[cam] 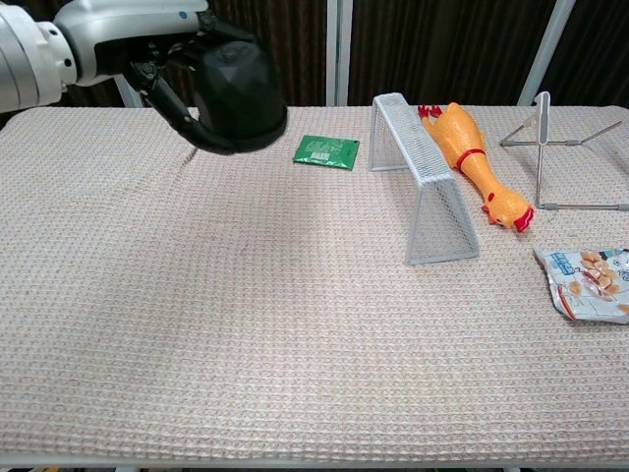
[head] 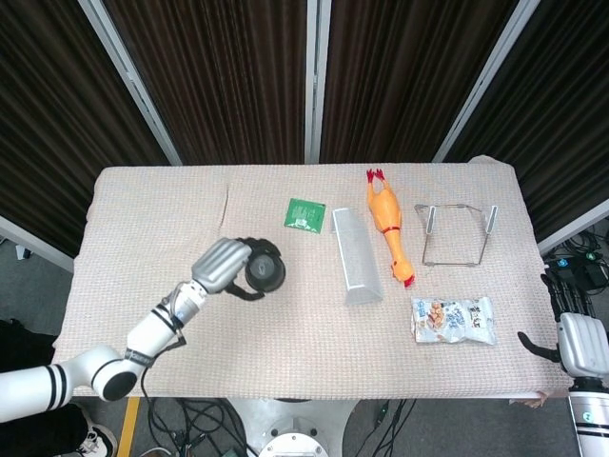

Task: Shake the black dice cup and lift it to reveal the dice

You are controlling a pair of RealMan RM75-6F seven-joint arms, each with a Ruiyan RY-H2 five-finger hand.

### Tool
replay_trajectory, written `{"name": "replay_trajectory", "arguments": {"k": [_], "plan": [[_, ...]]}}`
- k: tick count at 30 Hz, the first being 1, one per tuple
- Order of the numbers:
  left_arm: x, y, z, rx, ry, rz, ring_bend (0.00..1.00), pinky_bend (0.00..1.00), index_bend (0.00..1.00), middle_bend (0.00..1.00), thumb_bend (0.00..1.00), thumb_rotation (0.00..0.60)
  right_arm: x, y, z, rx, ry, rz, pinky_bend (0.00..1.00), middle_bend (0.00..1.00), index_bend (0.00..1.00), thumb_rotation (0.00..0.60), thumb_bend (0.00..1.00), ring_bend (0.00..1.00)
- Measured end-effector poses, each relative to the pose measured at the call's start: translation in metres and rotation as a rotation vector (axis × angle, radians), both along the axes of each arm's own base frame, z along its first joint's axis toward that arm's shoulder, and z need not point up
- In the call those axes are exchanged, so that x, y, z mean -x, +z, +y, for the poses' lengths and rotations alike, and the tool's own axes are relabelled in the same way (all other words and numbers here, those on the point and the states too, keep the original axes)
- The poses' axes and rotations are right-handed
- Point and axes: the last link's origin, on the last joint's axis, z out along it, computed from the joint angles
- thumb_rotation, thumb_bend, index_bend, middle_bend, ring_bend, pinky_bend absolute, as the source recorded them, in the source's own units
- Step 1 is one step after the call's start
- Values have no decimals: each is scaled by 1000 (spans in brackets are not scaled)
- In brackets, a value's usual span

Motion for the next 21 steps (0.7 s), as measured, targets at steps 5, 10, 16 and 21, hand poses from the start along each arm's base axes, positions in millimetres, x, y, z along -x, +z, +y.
{"name": "replay_trajectory", "arguments": {"k": [5, 10, 16, 21], "plan": [[64, 31, 72, -220, 270, 142, 333, 410, 483, 470, 264, 600, 5, -1, 0, 0, -18, -3, 0, 0, 0, 600, 99, 0], [99, 60, 96, -339, 400, 202, 333, 410, 480, 470, 263, 600, 7, -5, 0, -14, -23, -7, 0, 0, 0, 600, 99, 0], [70, 29, 59, -225, 256, 178, 345, 419, 485, 481, 263, 600, 7, -3, 1, -5, -17, -7, 0, 0, 0, 600, 99, 0], [-7, -9, -18, 1, 23, 5, 352, 426, 493, 490, 263, 600, 9, -3, 1, -8, -29, -6, 0, 0, 0, 600, 99, 0]]}}
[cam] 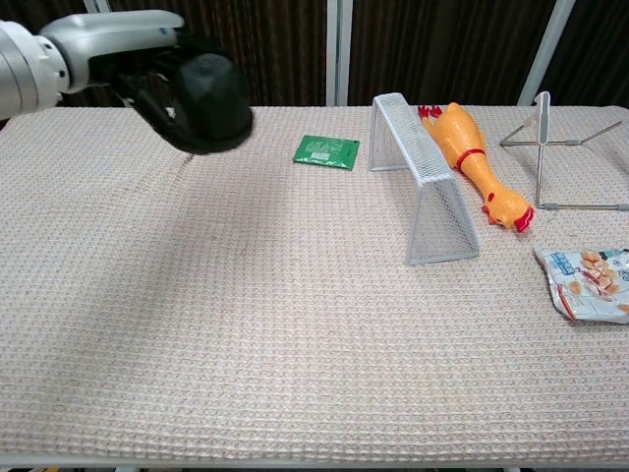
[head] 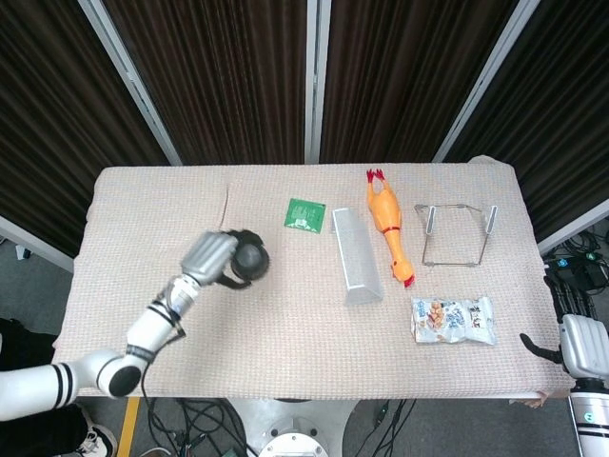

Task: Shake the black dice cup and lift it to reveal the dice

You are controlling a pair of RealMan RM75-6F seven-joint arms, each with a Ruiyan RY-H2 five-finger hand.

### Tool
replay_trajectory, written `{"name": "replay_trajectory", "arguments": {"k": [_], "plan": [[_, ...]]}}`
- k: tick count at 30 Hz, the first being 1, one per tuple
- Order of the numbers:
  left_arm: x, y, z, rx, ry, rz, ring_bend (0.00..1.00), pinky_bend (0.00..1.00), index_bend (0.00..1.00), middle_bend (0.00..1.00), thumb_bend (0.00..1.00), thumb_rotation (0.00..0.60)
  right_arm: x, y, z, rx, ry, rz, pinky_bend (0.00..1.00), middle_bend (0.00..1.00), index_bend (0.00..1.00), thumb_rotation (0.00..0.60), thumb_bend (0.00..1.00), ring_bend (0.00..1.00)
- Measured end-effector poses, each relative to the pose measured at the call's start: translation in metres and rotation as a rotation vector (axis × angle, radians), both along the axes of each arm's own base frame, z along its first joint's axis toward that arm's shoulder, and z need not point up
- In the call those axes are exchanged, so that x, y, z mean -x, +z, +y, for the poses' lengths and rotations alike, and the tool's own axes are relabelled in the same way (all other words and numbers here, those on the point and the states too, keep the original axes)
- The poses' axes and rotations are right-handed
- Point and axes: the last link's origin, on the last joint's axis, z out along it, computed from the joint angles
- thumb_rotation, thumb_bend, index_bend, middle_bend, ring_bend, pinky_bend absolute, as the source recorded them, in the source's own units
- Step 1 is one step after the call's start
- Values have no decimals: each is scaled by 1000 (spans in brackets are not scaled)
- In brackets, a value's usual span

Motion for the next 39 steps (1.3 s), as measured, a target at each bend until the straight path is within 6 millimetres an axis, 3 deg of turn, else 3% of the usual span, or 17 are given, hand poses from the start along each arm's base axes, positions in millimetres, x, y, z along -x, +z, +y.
{"name": "replay_trajectory", "arguments": {"k": [3, 7, 10, 14, 17, 19, 22, 24, 29, 32, 36, 39], "plan": [[-26, -3, -25, 77, -39, -88, 352, 426, 493, 490, 263, 600, 1, -2, -1, -6, -5, -2, 0, 0, 0, 600, 99, 0], [-27, -4, -23, 80, -7, -113, 352, 425, 488, 490, 263, 600, 0, -4, -1, -12, -3, 2, 0, 0, 0, 600, 98, 0], [-6, -2, 4, -7, 53, -62, 352, 425, 485, 490, 263, 600, 0, -2, -1, -9, -3, 2, 0, 0, 0, 600, 99, 0], [46, 16, 54, -175, 172, 60, 352, 426, 482, 490, 264, 600, 0, -1, -1, -3, -6, 2, 0, 0, 0, 600, 99, 0], [71, 30, 73, -246, 213, 125, 352, 425, 480, 490, 264, 600, 0, -3, -2, -10, -6, 2, 0, 0, 0, 600, 98, 0], [76, 33, 75, -254, 217, 142, 352, 425, 479, 490, 263, 600, -1, -5, -1, -20, -4, 3, 0, 0, 0, 600, 98, 0], [71, 28, 64, -206, 186, 134, 352, 426, 476, 490, 264, 600, -2, -6, -2, -20, 0, 4, 0, 0, 0, 600, 98, 0], [55, 17, 44, -125, 143, 98, 352, 431, 473, 490, 264, 600, -2, -5, -2, -17, 0, 3, 0, 0, 0, 600, 99, 0], [-4, -1, -23, 119, 47, -87, 352, 433, 472, 490, 264, 600, 2, -4, -1, -19, -13, 4, 0, 0, 0, 600, 99, 0], [-25, 1, -44, 194, 34, -167, 352, 430, 468, 490, 264, 600, 3, -5, -2, -24, -18, 4, 0, 0, 0, 600, 98, 0], [-24, 1, -38, 201, 74, -178, 352, 428, 443, 489, 264, 600, 3, -7, -3, -26, -19, 6, 0, 0, 0, 600, 99, 0], [1, 2, -8, 136, 150, -122, 352, 428, 426, 489, 264, 600, 3, -7, -3, -26, -21, 5, 0, 0, 0, 600, 99, 0]]}}
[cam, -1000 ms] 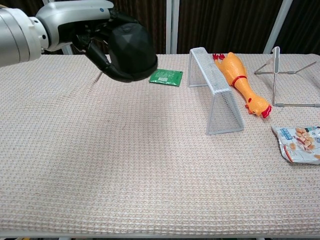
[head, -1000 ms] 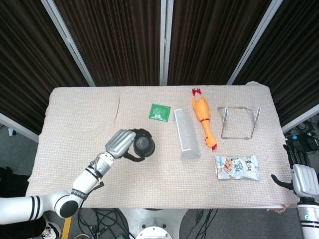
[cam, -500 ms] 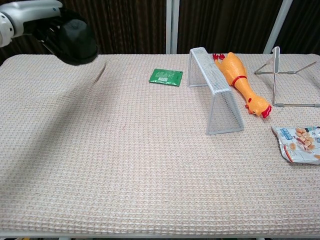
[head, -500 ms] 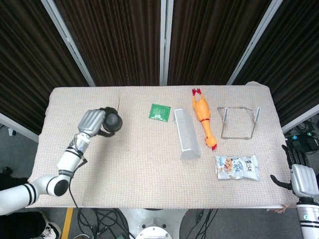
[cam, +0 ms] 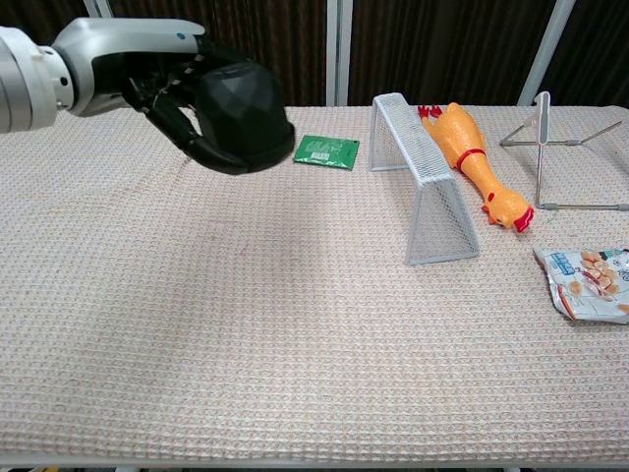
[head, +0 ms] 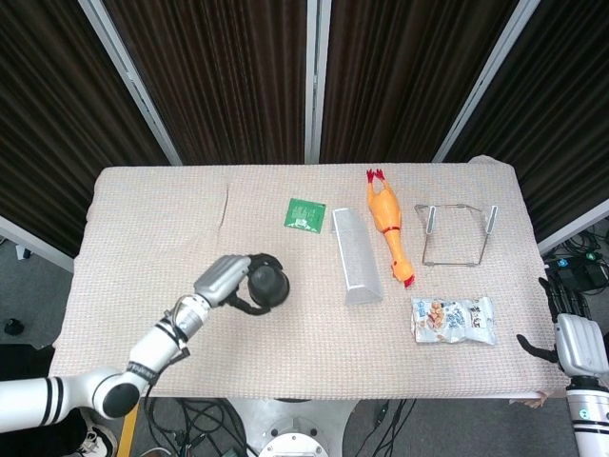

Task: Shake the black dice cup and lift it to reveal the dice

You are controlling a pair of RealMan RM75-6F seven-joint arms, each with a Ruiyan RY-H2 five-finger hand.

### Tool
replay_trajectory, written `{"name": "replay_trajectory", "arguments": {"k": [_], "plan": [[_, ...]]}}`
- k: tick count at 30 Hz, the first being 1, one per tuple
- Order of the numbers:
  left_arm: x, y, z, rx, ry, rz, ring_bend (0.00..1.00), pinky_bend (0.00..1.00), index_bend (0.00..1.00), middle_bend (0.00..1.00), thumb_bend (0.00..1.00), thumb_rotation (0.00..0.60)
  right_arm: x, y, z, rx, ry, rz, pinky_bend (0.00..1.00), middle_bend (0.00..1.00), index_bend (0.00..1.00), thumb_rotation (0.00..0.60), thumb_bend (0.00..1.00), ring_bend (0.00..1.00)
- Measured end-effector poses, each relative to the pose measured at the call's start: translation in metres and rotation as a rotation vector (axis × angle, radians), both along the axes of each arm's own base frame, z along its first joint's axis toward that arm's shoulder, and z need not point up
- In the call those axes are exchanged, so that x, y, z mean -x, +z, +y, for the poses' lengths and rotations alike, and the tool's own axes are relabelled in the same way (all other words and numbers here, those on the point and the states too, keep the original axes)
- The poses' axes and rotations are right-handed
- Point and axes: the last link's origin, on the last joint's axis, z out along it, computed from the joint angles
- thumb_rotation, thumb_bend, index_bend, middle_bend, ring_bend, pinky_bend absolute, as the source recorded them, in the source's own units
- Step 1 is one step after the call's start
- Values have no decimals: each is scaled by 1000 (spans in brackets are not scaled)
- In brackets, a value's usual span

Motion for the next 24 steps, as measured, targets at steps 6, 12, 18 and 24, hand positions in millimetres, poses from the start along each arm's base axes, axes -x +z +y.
{"name": "replay_trajectory", "arguments": {"k": [6, 12, 18, 24], "plan": [[74, 37, 85, -248, 189, 179, 352, 428, 419, 489, 263, 600, 1, 2, 1, 8, -2, -3, 0, 0, 0, 600, 99, 0], [92, 55, 103, -329, 204, 247, 352, 428, 413, 488, 265, 600, 1, 0, 1, -1, 0, -4, 0, 0, 0, 600, 99, 0], [43, 15, 44, -89, 67, 125, 352, 429, 400, 489, 265, 600, 2, 1, 1, 2, -1, -4, 0, 0, 0, 600, 99, 0], [-23, -1, -33, 152, -85, -69, 352, 429, 396, 489, 265, 600, 4, 0, 1, -2, -9, -6, 0, 0, 0, 600, 100, 0]]}}
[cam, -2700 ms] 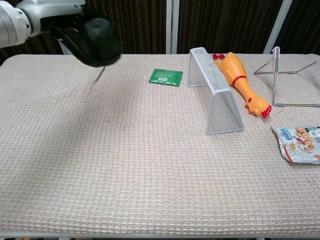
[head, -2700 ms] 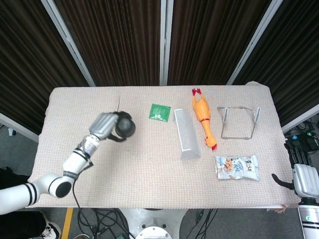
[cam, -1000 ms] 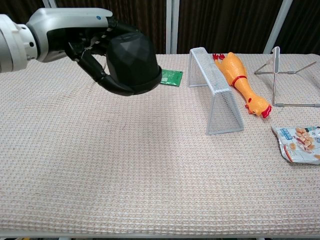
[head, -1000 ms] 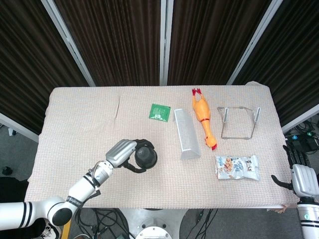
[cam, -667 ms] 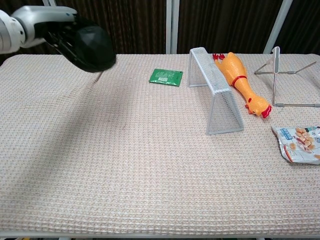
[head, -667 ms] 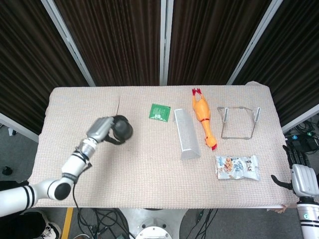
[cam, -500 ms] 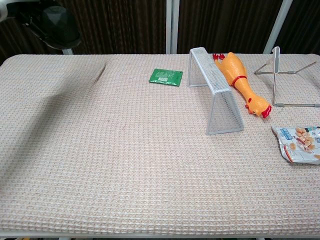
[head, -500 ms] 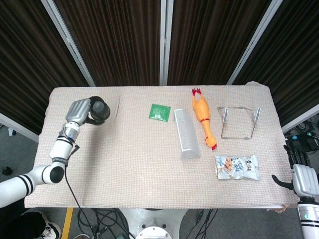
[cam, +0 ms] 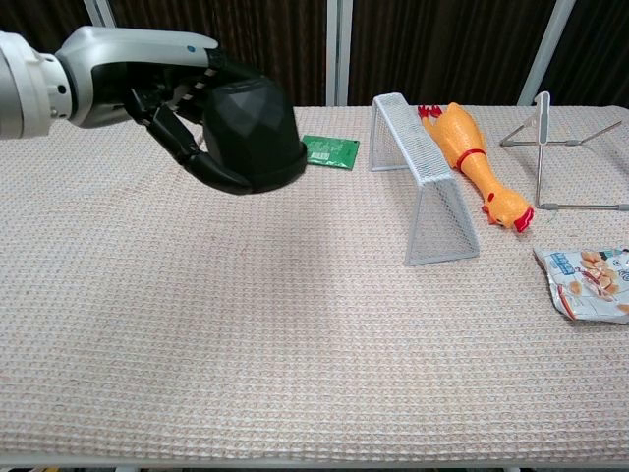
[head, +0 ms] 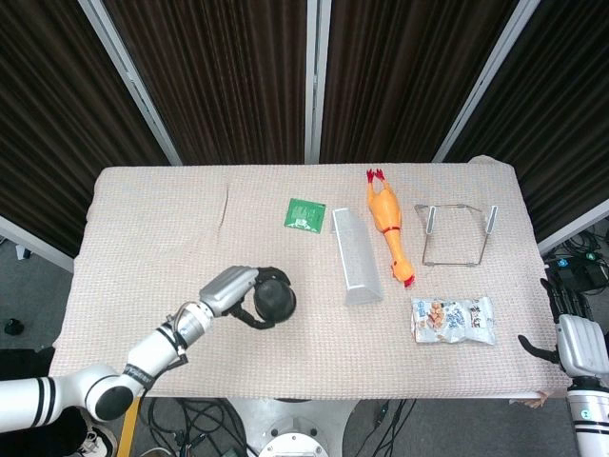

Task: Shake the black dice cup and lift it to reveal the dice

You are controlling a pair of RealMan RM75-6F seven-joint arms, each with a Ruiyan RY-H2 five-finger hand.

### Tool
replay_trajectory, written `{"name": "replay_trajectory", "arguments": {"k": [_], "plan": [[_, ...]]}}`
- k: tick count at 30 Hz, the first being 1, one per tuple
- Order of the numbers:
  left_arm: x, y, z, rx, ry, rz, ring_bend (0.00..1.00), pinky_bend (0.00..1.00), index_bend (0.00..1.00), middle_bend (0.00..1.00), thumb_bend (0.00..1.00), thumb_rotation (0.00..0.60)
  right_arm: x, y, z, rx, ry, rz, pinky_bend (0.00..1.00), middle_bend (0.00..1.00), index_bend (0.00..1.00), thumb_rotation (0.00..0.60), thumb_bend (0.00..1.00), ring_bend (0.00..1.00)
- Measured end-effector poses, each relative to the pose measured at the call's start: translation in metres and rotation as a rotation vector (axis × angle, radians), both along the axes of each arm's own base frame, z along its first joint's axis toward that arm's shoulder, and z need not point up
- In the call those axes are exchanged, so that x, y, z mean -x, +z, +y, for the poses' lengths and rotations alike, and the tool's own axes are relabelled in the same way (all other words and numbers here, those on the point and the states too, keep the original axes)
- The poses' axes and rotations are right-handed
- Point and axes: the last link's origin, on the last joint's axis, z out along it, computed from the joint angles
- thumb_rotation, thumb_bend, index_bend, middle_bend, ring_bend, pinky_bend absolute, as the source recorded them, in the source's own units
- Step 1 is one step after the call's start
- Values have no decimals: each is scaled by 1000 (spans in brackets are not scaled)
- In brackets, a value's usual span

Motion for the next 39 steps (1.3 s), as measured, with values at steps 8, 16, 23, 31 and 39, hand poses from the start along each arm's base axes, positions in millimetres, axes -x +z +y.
{"name": "replay_trajectory", "arguments": {"k": [8, 16, 23, 31, 39], "plan": [[23, 10, 40, -191, 41, 54, 352, 429, 400, 488, 264, 600, 0, 0, -1, 2, 1, -1, 0, 0, 0, 600, 99, 0], [92, 49, 124, -598, 257, 248, 352, 428, 399, 489, 265, 600, 0, 0, -1, 0, -1, -1, 0, 0, 0, 600, 99, 0], [86, 37, 102, -526, 247, 209, 352, 428, 400, 489, 265, 600, 0, -3, -1, -8, -2, 0, 0, 0, 0, 600, 99, 0], [60, 2, 25, -304, 103, 110, 352, 428, 400, 489, 265, 600, -1, -6, -1, -20, -2, 0, 0, 0, 0, 600, 99, 0], [85, -28, 25, -329, 95, 176, 352, 428, 400, 489, 265, 600, -4, -1, -2, -1, 9, -3, 0, 0, 0, 600, 99, 0]]}}
